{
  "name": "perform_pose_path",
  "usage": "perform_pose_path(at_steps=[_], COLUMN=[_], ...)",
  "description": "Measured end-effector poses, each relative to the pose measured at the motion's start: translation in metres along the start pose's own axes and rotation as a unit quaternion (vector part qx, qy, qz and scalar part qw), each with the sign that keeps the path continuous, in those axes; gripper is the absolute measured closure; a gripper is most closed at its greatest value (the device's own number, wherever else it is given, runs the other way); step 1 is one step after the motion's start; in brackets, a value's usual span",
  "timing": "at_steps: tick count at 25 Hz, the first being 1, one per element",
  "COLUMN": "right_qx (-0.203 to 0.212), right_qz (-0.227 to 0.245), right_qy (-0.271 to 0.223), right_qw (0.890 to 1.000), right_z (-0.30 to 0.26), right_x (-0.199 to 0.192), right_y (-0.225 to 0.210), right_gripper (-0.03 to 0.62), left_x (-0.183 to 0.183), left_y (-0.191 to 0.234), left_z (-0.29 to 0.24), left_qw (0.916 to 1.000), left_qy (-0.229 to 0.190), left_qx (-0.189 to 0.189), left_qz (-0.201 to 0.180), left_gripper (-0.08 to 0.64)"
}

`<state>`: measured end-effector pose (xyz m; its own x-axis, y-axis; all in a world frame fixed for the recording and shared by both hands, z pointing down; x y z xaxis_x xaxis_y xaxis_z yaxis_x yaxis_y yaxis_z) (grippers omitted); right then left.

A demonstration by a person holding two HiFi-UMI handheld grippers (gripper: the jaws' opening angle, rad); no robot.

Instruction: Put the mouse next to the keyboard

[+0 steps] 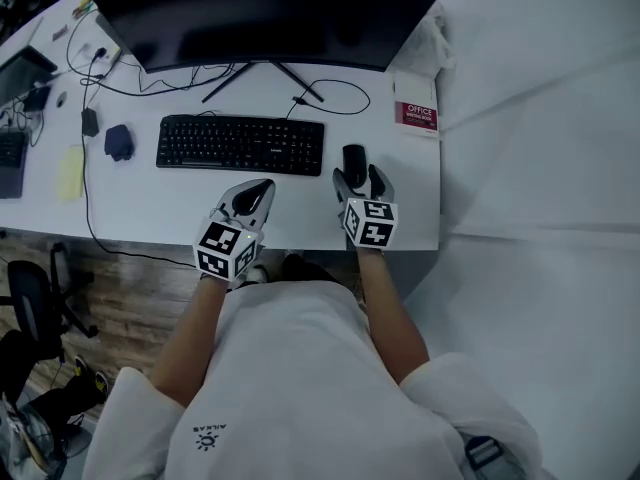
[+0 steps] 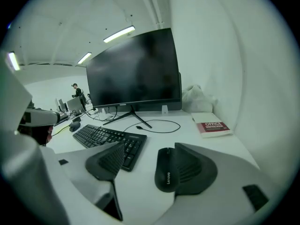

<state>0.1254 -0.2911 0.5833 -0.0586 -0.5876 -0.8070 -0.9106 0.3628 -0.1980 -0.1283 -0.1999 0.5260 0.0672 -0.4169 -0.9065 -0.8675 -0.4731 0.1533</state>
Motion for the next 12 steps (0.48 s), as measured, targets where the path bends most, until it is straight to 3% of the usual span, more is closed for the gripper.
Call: perform_pose_path(at_steps=[3, 8, 10, 12], right_qx=[0.008, 0.025, 0.037, 0.051], right_qz=[-0.001, -0.007, -0.011, -0.014], right_qy=[-0.025, -0.057, -0.066, -0.073], right_qw=[1.0, 0.998, 0.997, 0.996], right_z=[0.016, 0.051, 0.065, 0.08], right_x=[0.004, 0.008, 0.007, 0.002], right_y=[0.016, 0.048, 0.061, 0.074], right_gripper=[0.362, 0.512, 0.565, 0.574], left_x=[0.002, 0.001, -0.002, -0.005], left_y=[0.002, 0.005, 0.006, 0.006], left_z=[0.02, 0.065, 0.084, 0.103], left_qw=[0.9999, 0.9997, 0.9995, 0.9992], left_qy=[-0.012, -0.023, -0.028, -0.033], left_qx=[0.0, 0.002, 0.005, 0.006], left_qz=[-0.009, -0.013, -0.016, -0.021], left_gripper=[0.554, 0.554, 0.554, 0.554])
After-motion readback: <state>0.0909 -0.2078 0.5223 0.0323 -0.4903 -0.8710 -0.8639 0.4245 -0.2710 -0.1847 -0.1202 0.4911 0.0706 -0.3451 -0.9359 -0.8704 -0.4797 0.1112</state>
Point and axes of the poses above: the fingertips, and each gripper's own axes: z backward along the fingers, y to its left, x out of its top, the point moved 10 cm from there along z, backward along the fingers, and after that the axes turned 6 degrees about -z, right-handed, at the moved point
